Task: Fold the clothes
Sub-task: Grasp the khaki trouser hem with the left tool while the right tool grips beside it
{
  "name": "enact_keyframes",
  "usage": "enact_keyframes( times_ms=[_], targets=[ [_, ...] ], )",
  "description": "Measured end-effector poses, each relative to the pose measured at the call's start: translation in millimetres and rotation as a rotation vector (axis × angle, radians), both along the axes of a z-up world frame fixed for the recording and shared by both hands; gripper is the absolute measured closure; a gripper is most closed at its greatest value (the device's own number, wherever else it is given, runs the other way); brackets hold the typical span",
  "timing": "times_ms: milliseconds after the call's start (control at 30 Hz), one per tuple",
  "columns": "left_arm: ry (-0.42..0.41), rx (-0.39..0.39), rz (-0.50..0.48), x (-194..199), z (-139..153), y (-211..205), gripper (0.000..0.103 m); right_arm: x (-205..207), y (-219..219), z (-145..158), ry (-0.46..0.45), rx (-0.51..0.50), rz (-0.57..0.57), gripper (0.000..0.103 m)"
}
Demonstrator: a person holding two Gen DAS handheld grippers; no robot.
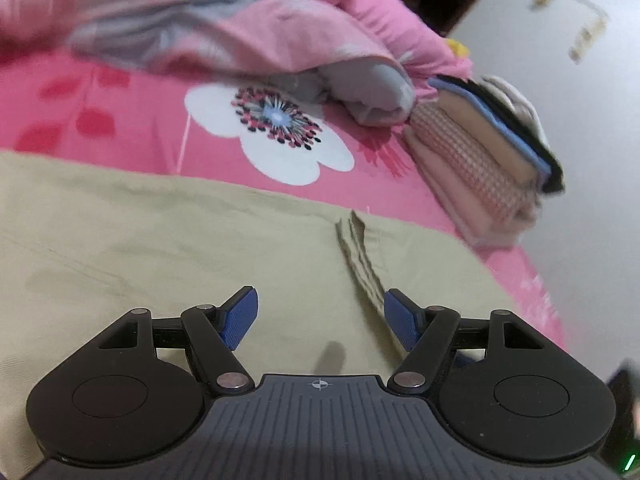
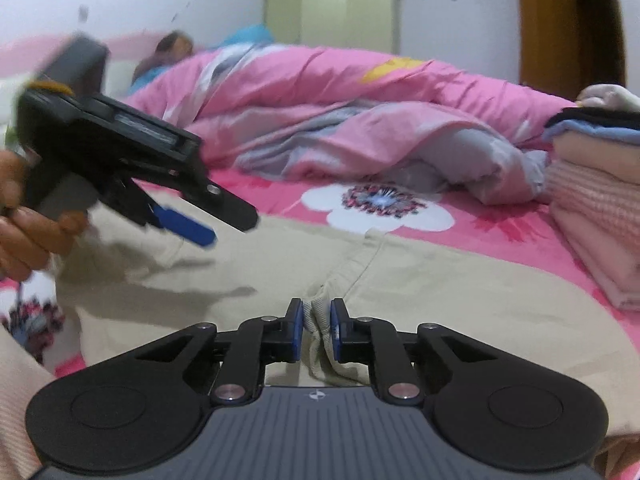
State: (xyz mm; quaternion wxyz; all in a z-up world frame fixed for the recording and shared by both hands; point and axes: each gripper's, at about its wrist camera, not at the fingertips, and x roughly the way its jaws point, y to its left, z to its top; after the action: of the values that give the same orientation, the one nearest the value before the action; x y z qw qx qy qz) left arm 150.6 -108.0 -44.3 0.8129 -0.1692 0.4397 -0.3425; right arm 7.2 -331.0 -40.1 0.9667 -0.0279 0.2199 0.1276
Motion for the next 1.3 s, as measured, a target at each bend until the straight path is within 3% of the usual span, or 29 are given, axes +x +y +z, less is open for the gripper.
enact_keyframes(
  times_ms=[200,400,500,567,633,667,733,1033,1300],
  targets=[
    [0.142,-0.156,-0.031,26.1,-9.9,-32.3,0.032,-5.3,-8.9,6.3,-0.032,0.045,0.004,0.089],
    [0.191,-0.116,-0.026,38.7,-23.7,-63.9,0.033,-9.7,-15.0,9.6,-0.052,0.070,0.005,0.089],
    [0.184,-0.088,-0.034,42.6,-24.3,-75.3,0.038,-10.0,-16.5,10.2,-0.055,0.076,0.007,0.088],
    [0.177,-0.070,-0.046,42.9,-23.0,-81.7,0.060,-10.3,-17.2,10.6,-0.057,0.078,0.008,0.088],
    [0.171,-0.052,-0.057,43.0,-21.7,-88.1,0.073,-10.7,-17.4,10.6,-0.060,0.078,0.009,0.088],
    [0.160,-0.043,-0.061,42.3,-20.3,-90.5,0.085,-11.1,-17.4,10.7,-0.062,0.078,0.010,0.089],
    [0.131,-0.027,-0.066,40.4,-16.7,-94.3,0.090,-10.9,-18.8,11.4,-0.059,0.092,0.012,0.088],
    [0.010,0.015,-0.077,29.6,17.3,-81.4,0.094,-14.1,-4.2,30.3,-0.113,0.074,0.073,0.089],
    [-0.033,0.046,-0.033,26.3,49.5,-18.4,0.094,-7.0,42.4,59.9,-0.125,0.049,0.221,0.089]
  ],
)
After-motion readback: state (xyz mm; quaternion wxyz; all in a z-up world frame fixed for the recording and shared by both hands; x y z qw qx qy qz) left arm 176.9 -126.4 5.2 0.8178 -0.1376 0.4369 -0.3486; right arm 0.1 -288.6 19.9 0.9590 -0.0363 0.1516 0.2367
